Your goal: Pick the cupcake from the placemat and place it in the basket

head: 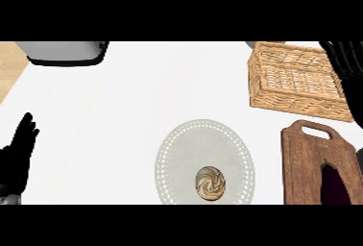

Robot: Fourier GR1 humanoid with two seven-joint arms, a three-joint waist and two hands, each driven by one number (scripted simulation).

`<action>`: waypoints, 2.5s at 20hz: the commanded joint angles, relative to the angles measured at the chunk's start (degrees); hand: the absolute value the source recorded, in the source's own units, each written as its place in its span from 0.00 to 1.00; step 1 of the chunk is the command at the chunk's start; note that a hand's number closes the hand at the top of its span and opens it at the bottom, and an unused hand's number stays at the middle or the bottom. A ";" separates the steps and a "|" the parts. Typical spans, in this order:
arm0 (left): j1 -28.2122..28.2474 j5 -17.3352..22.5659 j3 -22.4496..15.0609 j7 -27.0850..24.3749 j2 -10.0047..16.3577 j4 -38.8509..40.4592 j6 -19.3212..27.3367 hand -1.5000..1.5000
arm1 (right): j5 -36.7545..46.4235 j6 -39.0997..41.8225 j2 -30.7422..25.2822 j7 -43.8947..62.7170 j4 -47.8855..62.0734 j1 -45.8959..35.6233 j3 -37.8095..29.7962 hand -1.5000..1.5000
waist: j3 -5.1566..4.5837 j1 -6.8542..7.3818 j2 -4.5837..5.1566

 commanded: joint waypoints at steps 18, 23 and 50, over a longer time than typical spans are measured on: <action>3.15 4.85 -8.32 6.97 -6.91 7.31 -9.93 0.50 | 42.22 -25.79 22.10 19.24 9.14 -3.68 39.15 0.00 | 0.62 -1.04 1.74; 4.03 5.22 -7.36 8.22 -6.11 5.53 -9.52 0.50 | 53.40 -16.87 15.13 37.01 5.39 -9.84 39.53 0.00 | 0.65 -2.58 0.93; 4.48 4.26 -6.82 5.76 -8.16 7.62 -11.23 0.50 | 10.45 25.56 -4.55 80.94 -25.45 -23.18 30.21 0.00 | 0.92 -1.40 2.27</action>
